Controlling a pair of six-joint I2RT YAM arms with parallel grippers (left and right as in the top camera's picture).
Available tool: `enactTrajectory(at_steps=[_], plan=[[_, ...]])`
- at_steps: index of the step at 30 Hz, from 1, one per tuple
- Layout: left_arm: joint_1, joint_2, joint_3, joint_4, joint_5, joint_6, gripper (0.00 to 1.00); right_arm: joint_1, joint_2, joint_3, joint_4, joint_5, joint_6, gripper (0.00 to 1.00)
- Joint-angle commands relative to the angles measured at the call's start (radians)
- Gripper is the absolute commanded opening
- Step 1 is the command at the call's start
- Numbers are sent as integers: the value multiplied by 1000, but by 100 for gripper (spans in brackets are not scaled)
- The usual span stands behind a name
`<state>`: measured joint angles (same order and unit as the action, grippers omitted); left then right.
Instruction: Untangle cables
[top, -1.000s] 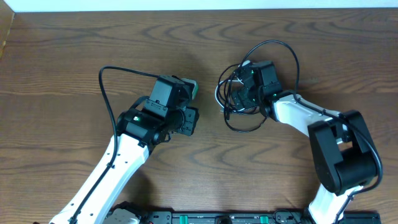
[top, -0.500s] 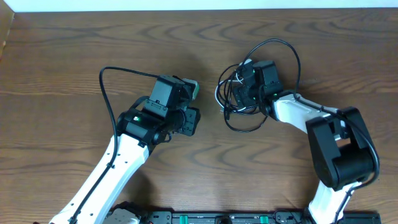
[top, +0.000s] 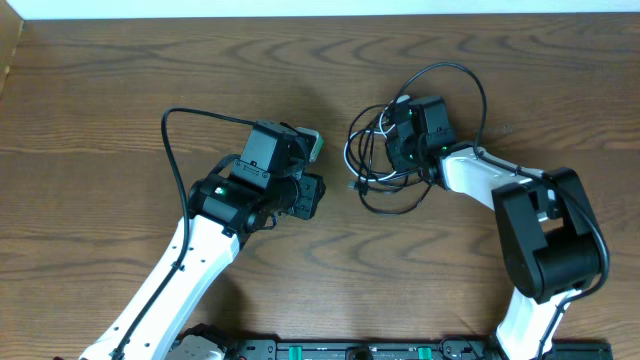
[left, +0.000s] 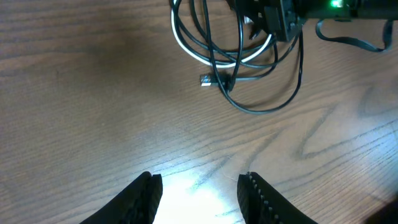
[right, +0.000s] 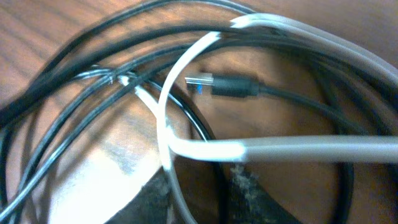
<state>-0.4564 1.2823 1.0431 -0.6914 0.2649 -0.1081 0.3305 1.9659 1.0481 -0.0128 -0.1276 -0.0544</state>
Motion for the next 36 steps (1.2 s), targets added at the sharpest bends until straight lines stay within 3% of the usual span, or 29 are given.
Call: enactTrajectory(at_steps=[1, 6, 19, 25, 30, 31, 32, 33, 34, 35, 36], plan=[[-2, -3, 6, 0, 15, -2, 45, 4, -64, -14, -49, -40, 23, 18], [-2, -3, 6, 0, 15, -2, 45, 4, -251, -13, -111, -39, 20, 1], [-2, -3, 6, 0, 14, -2, 45, 4, -813, 79, -283, -12, 46, 1], [-2, -3, 6, 5, 14, -2, 45, 4, -967, 84, -319, -40, 58, 1], [-2, -3, 6, 9, 15, -2, 45, 4, -982, 83, -421, -40, 69, 3], [-2, -3, 6, 9, 15, -2, 45, 4, -972, 83, -449, -40, 69, 10], [-2, -3, 6, 9, 15, -2, 45, 4, -958, 83, -478, -40, 69, 27], [-2, -3, 6, 9, 15, -2, 45, 4, -940, 83, -506, -40, 69, 46], [-2, -3, 6, 10, 15, -2, 45, 4, -921, 83, -533, -40, 69, 75], [-2, -3, 6, 10, 15, -2, 45, 4, -893, 83, -568, -40, 72, 92], [-2, -3, 6, 10, 15, -2, 45, 4, -867, 83, -601, -39, 88, 99]])
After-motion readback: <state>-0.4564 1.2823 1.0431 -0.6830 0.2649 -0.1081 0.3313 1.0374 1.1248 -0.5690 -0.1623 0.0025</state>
